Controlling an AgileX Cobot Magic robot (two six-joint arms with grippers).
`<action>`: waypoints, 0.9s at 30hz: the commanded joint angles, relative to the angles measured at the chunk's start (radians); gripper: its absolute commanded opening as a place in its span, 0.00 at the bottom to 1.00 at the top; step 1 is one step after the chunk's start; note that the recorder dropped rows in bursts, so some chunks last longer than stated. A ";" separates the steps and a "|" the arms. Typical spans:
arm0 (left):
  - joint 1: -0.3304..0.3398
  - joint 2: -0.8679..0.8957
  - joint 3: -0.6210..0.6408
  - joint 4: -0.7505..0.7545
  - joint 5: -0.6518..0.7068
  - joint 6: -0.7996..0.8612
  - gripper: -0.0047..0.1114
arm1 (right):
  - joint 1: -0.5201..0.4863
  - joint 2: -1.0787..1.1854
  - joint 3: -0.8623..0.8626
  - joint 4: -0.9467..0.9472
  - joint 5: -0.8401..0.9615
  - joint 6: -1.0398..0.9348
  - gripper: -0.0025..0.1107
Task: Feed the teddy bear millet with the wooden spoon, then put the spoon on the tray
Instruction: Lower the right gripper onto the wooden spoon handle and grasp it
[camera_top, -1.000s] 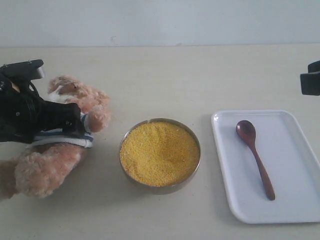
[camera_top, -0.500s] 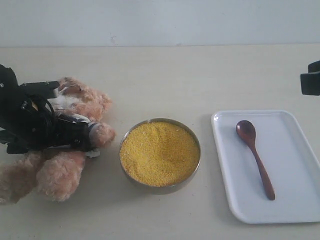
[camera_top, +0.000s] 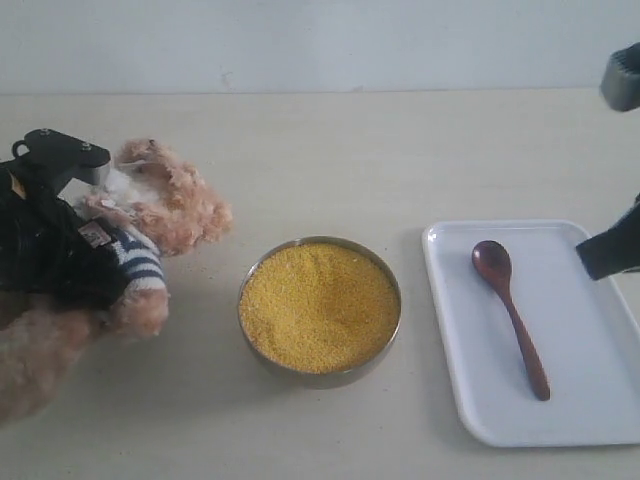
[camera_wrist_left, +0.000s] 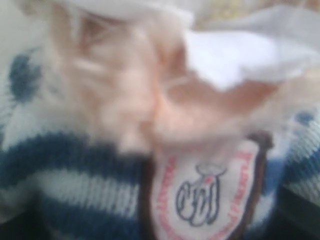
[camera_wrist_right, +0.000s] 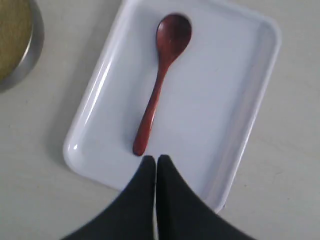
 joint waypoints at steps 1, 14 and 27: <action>0.001 -0.030 0.001 -0.025 0.039 0.146 0.07 | 0.002 0.149 -0.019 0.047 0.031 -0.049 0.11; 0.001 -0.030 0.001 -0.142 0.003 0.234 0.07 | 0.002 0.546 -0.019 0.031 -0.236 0.027 0.53; 0.001 -0.030 0.001 -0.142 0.014 0.234 0.07 | 0.002 0.685 -0.015 0.031 -0.362 0.066 0.53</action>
